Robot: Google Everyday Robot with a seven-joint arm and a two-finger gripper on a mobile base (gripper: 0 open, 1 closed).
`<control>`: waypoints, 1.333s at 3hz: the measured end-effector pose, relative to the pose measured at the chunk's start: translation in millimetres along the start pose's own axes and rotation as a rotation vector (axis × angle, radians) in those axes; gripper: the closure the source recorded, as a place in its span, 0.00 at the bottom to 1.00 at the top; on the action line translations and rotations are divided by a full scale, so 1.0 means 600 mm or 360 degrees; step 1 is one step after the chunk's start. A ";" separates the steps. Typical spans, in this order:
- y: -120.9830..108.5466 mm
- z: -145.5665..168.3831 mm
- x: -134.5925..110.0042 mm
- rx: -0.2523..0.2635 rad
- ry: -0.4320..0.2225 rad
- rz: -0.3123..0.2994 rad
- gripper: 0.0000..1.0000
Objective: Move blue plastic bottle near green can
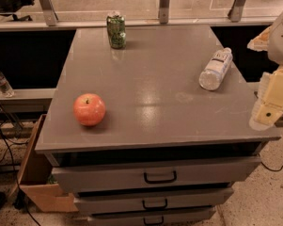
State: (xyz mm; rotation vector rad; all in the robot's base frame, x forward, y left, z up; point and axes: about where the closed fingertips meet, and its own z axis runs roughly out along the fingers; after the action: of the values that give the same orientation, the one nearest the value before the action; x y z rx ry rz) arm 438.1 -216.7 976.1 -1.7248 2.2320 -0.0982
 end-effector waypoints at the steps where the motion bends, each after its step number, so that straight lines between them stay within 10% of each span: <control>1: 0.000 0.000 0.000 0.0000 0.0000 0.0000 0.00; 4: -0.148 0.102 0.046 0.0103 0.0114 -0.0409 0.00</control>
Offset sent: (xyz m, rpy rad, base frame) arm 0.0599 -0.0366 -0.0307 -0.1733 -0.0758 0.1095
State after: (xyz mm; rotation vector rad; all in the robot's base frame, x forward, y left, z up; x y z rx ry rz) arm 532.4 -258.8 934.5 -1.9922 2.0195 -0.2914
